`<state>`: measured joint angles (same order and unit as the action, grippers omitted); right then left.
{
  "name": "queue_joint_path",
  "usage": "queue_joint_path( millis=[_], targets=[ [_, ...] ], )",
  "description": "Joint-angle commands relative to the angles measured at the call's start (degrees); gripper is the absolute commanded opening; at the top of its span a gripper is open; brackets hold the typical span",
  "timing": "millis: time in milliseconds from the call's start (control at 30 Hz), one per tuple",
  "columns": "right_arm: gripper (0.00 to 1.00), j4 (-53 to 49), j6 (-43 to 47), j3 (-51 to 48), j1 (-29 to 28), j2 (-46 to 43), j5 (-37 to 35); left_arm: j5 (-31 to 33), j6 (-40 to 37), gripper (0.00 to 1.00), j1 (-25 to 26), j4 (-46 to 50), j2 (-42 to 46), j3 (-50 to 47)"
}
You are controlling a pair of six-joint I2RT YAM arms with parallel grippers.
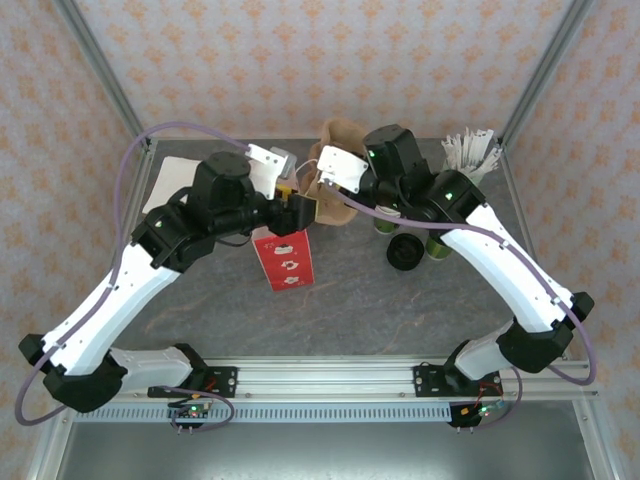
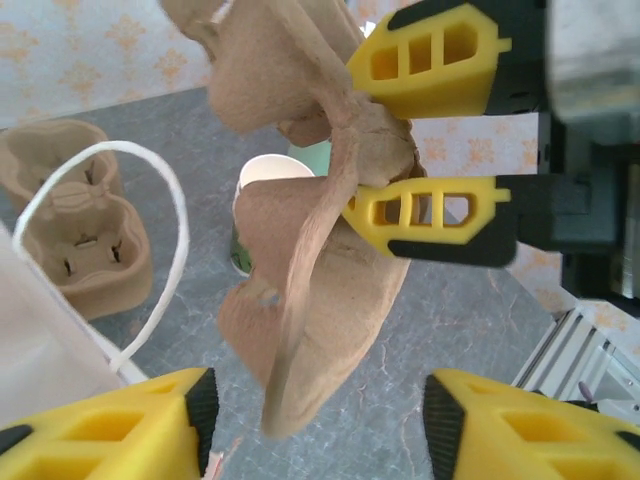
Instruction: Pack the takeout coffee
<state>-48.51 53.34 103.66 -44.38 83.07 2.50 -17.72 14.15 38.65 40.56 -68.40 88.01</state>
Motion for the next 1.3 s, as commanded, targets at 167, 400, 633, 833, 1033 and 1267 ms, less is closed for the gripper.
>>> queue_joint_path(
  millis=[167,400,633,833,1033,1267],
  targets=[
    [0.30,-1.0,-0.3,-1.0,1.7,-2.8,-0.2,7.0,3.2,0.78,-4.6,7.2,8.9,3.6],
    [0.30,-2.1,-0.5,-2.2,3.2,-5.4,0.7,12.4,10.0,0.86,-11.7,15.9,6.7,5.5],
    [0.27,-2.5,-1.6,-3.5,3.9,-5.9,2.2,18.2,7.0,0.96,-13.7,23.4,4.0,5.9],
    [0.27,-1.1,-2.8,-3.5,3.9,-5.7,3.7,17.8,5.2,0.98,-14.7,26.2,2.5,5.5],
    [0.26,-3.1,-2.9,0.0,3.9,-4.4,4.9,15.3,4.5,0.99,-16.8,25.7,4.5,3.4],
    [0.26,-2.9,-3.1,1.6,3.8,-3.8,7.4,5.7,5.4,0.99,-18.2,20.0,1.8,2.3]
  ],
)
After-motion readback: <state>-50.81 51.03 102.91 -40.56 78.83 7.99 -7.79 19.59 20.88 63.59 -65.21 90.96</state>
